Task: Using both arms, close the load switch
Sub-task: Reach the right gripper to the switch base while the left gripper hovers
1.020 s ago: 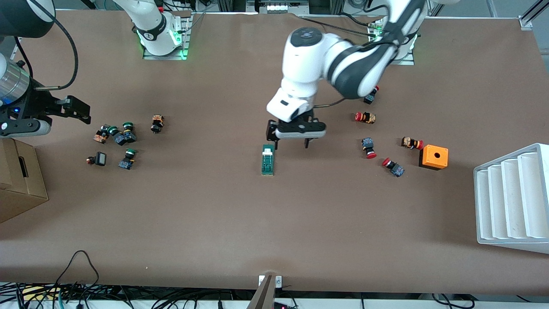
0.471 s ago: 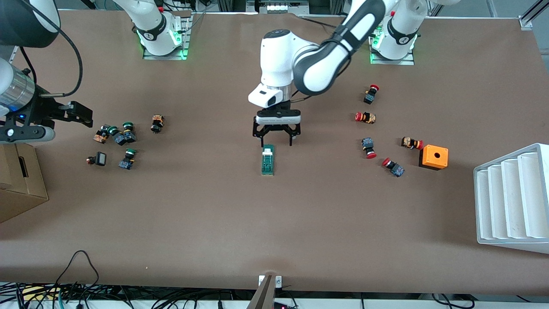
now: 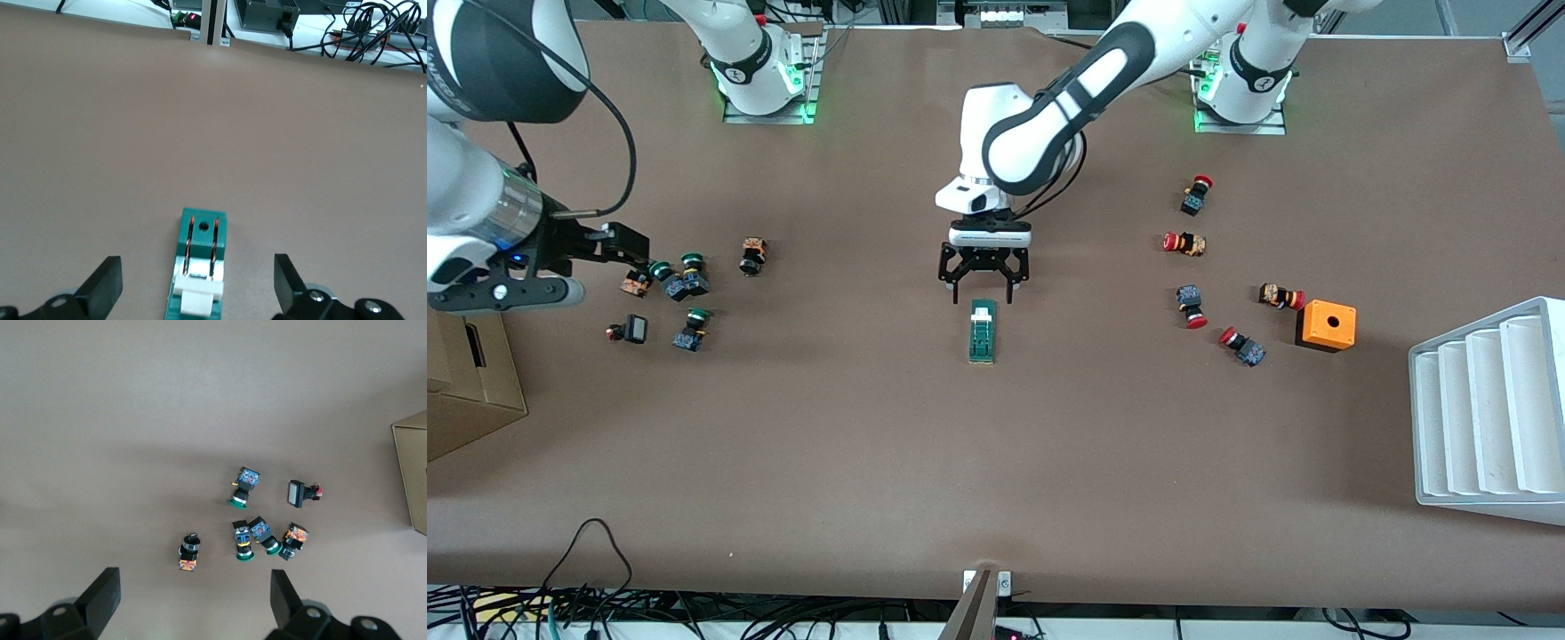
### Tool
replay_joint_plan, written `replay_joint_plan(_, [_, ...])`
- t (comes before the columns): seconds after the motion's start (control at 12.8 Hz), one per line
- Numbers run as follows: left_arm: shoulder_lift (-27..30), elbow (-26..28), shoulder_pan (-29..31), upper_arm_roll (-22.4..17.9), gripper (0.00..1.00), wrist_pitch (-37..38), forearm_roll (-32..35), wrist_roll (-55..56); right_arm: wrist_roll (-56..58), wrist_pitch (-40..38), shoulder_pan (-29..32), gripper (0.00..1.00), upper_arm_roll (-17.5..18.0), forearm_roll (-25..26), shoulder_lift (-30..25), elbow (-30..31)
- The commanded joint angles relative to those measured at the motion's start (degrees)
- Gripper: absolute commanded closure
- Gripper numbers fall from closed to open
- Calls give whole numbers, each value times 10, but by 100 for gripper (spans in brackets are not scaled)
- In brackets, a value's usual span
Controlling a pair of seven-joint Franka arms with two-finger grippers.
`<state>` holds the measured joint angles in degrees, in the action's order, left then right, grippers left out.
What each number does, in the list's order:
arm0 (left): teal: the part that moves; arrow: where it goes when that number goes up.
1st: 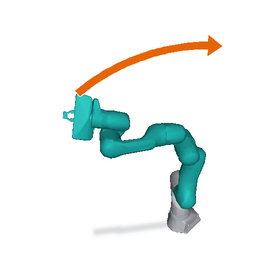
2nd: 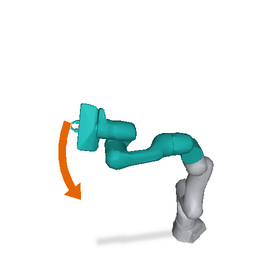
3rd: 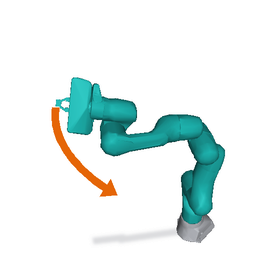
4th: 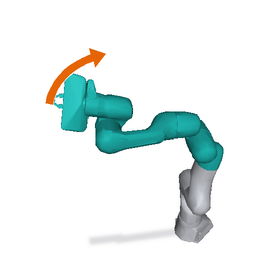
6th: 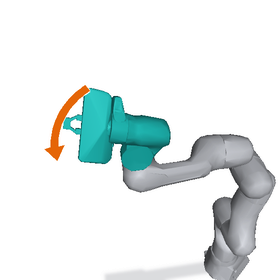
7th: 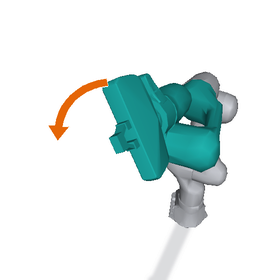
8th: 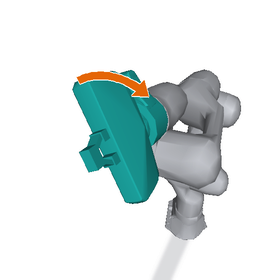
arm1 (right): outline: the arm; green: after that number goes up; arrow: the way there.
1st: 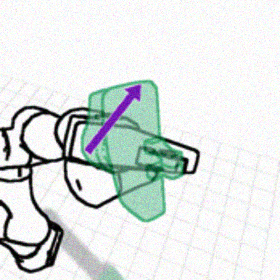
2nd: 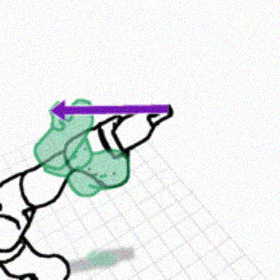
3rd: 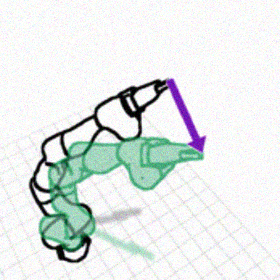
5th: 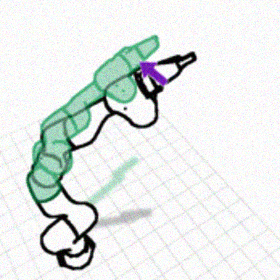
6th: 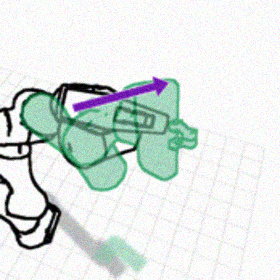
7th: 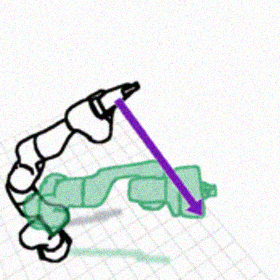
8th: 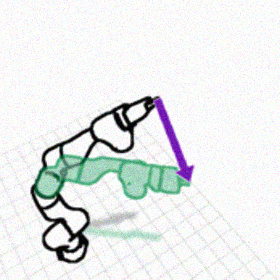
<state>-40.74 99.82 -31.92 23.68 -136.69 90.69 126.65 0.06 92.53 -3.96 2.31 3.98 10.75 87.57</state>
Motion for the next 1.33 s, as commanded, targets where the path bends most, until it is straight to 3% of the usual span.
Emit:
replay_joint_plan(0.0, [-28, -3, -8, 10, 0, 36, 76, 60, -21, -2, 0, 1, 2, -36, 27, -34])
replay_joint_plan(0.31, [-67, -13, -25, 27, 0, 106, 127, 92, -122, 11, -27, 1, 2, -76, 111, -114])
replay_joint_plan(0.71, [-130, -38, -47, 27, 0, 165, 194, 140, -348, 132, -96, 1, 2, -116, 173, -118])
replay_joint_plan(1.25, [-152, -70, -49, 26, 0, 166, 246, 135, -677, 275, -196, 3, 2, -157, 254, -113])
